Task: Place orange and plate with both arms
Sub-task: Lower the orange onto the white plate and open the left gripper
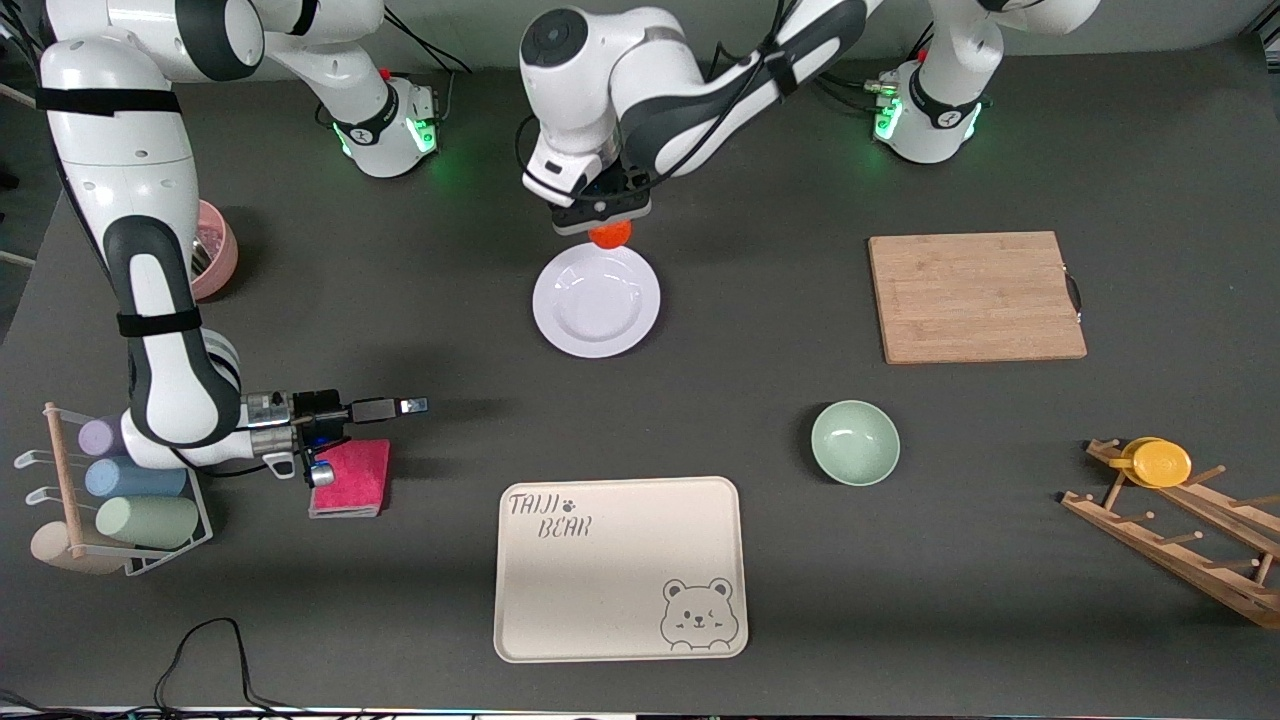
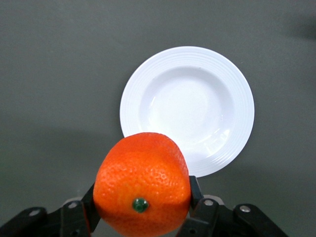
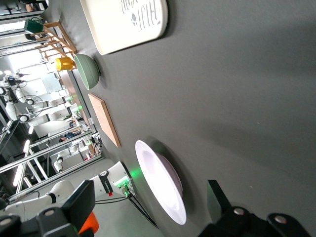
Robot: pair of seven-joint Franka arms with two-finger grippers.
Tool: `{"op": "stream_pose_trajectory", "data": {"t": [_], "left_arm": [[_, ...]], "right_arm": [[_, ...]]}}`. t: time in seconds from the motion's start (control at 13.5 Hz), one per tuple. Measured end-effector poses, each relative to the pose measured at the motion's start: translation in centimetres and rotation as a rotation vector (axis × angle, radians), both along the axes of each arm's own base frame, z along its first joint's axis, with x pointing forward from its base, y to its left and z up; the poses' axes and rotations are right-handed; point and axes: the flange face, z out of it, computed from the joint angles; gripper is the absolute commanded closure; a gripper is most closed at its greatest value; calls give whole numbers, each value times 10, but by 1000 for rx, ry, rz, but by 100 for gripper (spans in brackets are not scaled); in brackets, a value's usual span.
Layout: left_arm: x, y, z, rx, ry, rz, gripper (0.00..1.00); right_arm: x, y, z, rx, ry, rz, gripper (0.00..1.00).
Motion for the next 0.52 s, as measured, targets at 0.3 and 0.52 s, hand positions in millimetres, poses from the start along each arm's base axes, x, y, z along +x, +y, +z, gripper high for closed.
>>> {"op": "stream_pose_trajectory", "data": {"t": [0.3,0.52], "left_arm": [[19,-5,-50,-30,5,5,62],[20,-10,-96,-23,5,4,62]], "right_arm": [[-18,-7,-18,34,-30,11,0],[-31,-13,-29,49,-37,14,0]]}}
